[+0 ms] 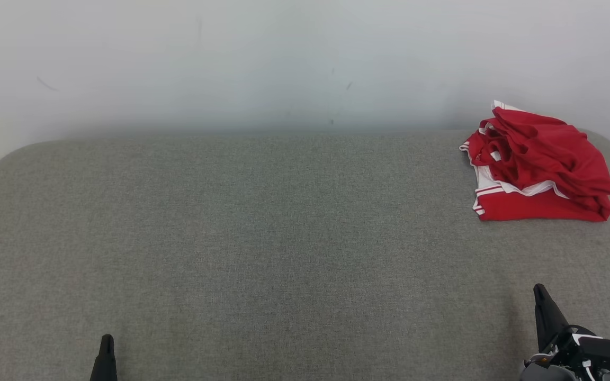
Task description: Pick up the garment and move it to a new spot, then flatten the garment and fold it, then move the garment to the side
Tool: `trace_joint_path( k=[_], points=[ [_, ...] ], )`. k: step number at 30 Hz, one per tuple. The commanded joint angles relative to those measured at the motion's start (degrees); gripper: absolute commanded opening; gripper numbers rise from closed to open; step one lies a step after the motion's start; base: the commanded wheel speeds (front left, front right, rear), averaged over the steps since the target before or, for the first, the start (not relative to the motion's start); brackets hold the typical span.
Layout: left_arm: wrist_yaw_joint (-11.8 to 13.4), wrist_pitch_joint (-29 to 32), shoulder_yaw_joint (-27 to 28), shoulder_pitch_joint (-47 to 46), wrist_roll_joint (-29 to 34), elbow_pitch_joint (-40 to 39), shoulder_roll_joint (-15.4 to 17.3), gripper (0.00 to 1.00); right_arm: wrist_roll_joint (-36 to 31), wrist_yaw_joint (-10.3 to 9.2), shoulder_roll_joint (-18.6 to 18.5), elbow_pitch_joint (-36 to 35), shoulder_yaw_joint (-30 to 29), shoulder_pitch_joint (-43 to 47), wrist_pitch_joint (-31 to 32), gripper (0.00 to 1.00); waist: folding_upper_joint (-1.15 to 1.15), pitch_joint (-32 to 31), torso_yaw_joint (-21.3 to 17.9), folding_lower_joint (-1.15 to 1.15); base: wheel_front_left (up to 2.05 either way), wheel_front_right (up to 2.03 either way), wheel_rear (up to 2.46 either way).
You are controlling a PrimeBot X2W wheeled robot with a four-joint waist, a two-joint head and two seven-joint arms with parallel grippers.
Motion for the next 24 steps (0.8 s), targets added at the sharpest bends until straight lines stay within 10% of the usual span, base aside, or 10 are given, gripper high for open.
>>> trace_joint_path(
  k=[1, 24],
  points=[
    [-0.12, 0.08, 0.23, -0.32, -0.09, 0.14, 0.21, 0.0, -0.4, -0.04, 0.08, 0.14, -0.11, -0.11, 0.21, 0.0, 0.0, 0.0, 0.0, 0.0, 0.0, 0.0, 0.0],
    [-0.13, 0.07, 0.23, -0.32, -0.09, 0.13, 0.21, 0.0, -0.5, -0.04, 0.24, 0.14, -0.29, -0.14, 0.29, 0.0, 0.0, 0.0, 0.0, 0.0, 0.0, 0.0, 0.0]
  ],
)
